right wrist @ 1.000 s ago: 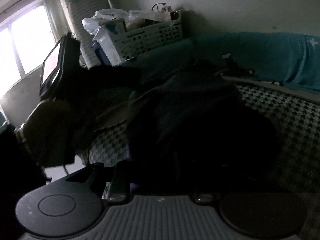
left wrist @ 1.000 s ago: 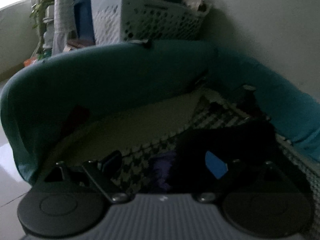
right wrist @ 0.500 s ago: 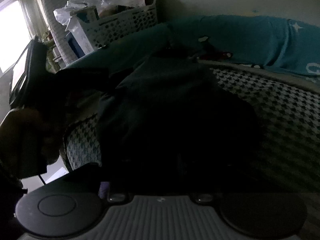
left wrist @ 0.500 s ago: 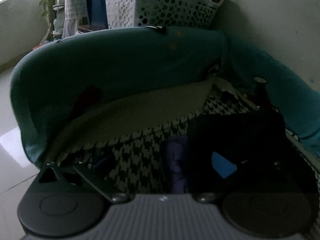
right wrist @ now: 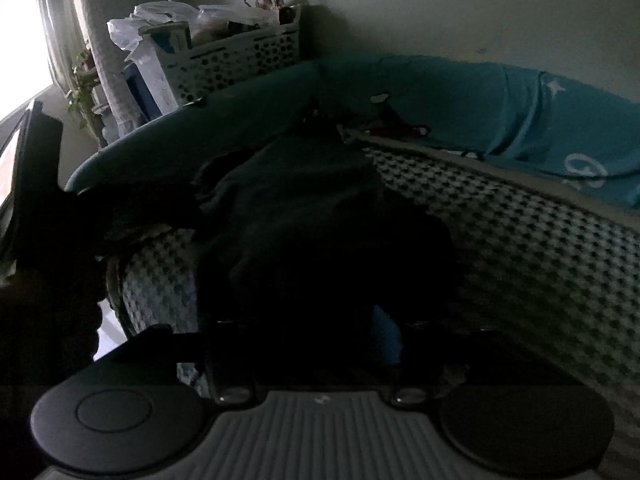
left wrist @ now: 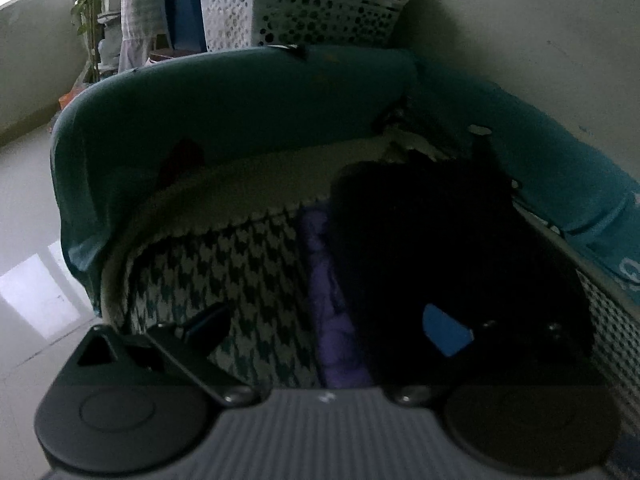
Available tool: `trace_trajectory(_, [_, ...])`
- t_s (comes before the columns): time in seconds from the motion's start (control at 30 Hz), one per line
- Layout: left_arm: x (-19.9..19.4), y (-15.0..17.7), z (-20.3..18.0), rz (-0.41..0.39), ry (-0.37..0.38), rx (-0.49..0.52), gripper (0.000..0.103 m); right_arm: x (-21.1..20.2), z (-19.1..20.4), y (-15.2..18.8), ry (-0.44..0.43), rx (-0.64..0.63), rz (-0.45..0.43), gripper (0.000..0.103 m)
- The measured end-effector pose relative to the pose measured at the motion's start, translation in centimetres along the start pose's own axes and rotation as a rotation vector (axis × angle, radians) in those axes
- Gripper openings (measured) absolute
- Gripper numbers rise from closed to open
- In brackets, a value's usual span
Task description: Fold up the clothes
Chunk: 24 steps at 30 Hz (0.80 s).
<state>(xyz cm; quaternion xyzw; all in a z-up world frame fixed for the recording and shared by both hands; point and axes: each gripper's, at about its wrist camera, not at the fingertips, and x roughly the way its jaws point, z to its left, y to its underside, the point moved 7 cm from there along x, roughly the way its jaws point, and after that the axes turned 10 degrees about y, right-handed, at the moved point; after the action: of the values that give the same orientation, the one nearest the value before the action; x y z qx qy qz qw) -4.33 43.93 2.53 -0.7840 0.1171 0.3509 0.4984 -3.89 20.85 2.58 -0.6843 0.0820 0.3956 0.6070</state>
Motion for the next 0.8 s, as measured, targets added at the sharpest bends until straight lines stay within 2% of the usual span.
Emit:
trace_trajectory(0.1, [-0.6, 1.0, -0.5, 0.007, 0.003, 0.008, 0.103, -1.1, -0.4, -0.1, 0.02, -0.013, 0.0, 0.062])
trace_trajectory(0.17, [-0.9, 1.6, -0.9, 0.014, -0.002, 0.017, 0.103, -1.7, -0.7, -0.3, 0.036, -0.022, 0.002, 0.069])
trace_trajectory(0.37, [-1.2, 3.1, -2.8, 0.019, -0.01, 0.068, 0.103, -2.7, -1.7, 0.0, 0.07, -0.043, 0.03, 0.079])
trace_trajectory(0.53, [-1.0, 4.6, -3.8, 0.044, -0.027, 0.106, 0.103, -2.1, -2.3, 1.1, 0.072, -0.091, 0.068, 0.08])
trace_trajectory(0.67, [-0.9, 5.5, -4.4, 0.058, -0.042, 0.121, 0.103, -1.3, -2.8, 1.9, 0.011, -0.087, 0.09, 0.082])
trace_trajectory(0.8, [-0.7, 6.8, -5.4, 0.084, -0.048, 0.13, 0.103, -0.3, -3.5, 2.1, 0.005, -0.099, 0.081, 0.083])
